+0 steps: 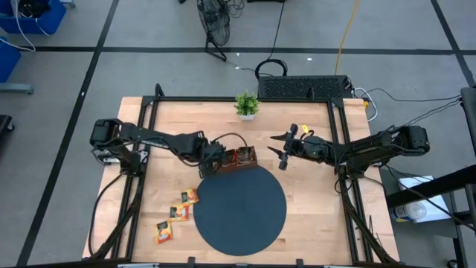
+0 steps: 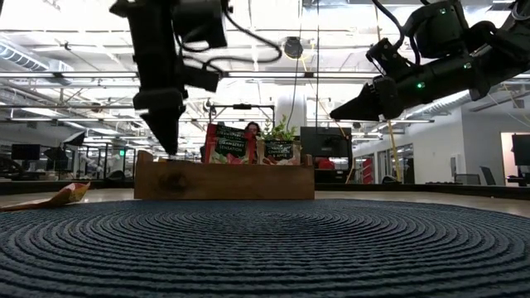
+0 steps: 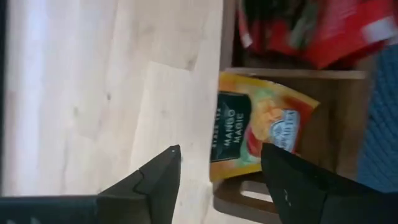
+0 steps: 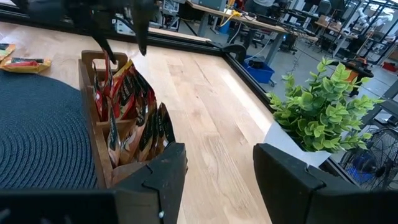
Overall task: Pick & Place Tea
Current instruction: Put the yellow tea bag into the left slot of the wooden organizer
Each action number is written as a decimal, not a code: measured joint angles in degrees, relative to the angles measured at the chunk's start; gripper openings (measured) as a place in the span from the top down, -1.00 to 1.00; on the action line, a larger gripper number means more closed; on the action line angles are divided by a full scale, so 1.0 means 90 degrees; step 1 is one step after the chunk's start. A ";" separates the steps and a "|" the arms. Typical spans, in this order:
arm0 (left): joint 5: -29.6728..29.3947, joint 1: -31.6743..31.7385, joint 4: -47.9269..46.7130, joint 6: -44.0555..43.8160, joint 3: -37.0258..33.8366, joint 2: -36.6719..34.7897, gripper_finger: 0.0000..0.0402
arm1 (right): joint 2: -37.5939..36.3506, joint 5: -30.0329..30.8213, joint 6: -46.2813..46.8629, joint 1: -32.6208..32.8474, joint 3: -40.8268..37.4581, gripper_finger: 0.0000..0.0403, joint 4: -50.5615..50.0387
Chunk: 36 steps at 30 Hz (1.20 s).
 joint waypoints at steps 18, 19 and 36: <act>0.1300 0.0494 0.0899 0.0821 -0.0429 0.0002 -0.11 | 0.0000 0.0000 -0.0010 0.0000 0.0000 0.14 -0.0082; 0.1416 0.0494 0.0902 0.0820 -0.0429 0.0002 -0.11 | 0.0000 0.0000 -0.0010 0.0000 0.0000 0.14 -0.0081; 0.2043 0.0494 0.0909 0.1067 -0.0425 0.0005 0.09 | 0.0000 0.0000 -0.0019 0.0000 0.0000 0.16 -0.0082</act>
